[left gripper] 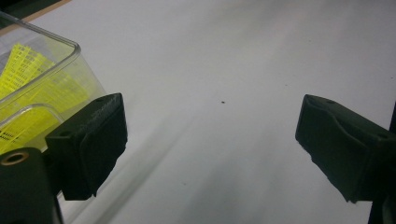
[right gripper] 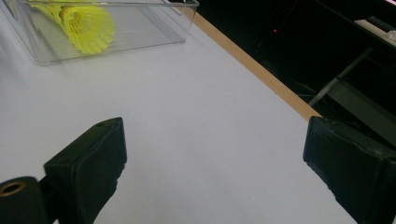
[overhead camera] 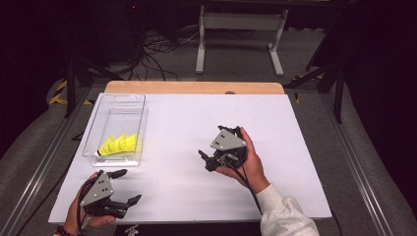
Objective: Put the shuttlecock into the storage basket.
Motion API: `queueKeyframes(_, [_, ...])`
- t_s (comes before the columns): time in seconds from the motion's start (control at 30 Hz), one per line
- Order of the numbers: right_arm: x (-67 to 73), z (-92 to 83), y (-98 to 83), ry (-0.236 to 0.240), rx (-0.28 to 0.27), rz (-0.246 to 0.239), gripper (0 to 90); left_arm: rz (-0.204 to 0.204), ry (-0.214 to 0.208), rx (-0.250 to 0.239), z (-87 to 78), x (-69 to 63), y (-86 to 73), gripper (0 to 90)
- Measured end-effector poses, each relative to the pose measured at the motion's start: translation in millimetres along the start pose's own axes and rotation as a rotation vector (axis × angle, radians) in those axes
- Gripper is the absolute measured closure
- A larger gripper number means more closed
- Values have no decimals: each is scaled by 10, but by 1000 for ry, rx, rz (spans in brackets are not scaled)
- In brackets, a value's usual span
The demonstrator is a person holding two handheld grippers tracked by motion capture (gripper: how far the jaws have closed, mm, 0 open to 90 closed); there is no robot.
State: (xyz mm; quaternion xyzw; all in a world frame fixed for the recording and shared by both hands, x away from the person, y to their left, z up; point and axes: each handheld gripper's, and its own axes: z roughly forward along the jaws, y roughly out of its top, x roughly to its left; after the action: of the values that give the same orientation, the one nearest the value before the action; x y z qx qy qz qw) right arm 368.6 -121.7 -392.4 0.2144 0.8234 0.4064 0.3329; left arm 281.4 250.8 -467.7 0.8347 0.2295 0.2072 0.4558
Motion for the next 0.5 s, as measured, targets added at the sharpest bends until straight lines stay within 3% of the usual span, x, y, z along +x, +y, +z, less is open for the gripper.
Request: queueKeyframes(0.5, [2,-96,-91,1,7,-13,66,-2,-2,-4,-7,-3,0,100])
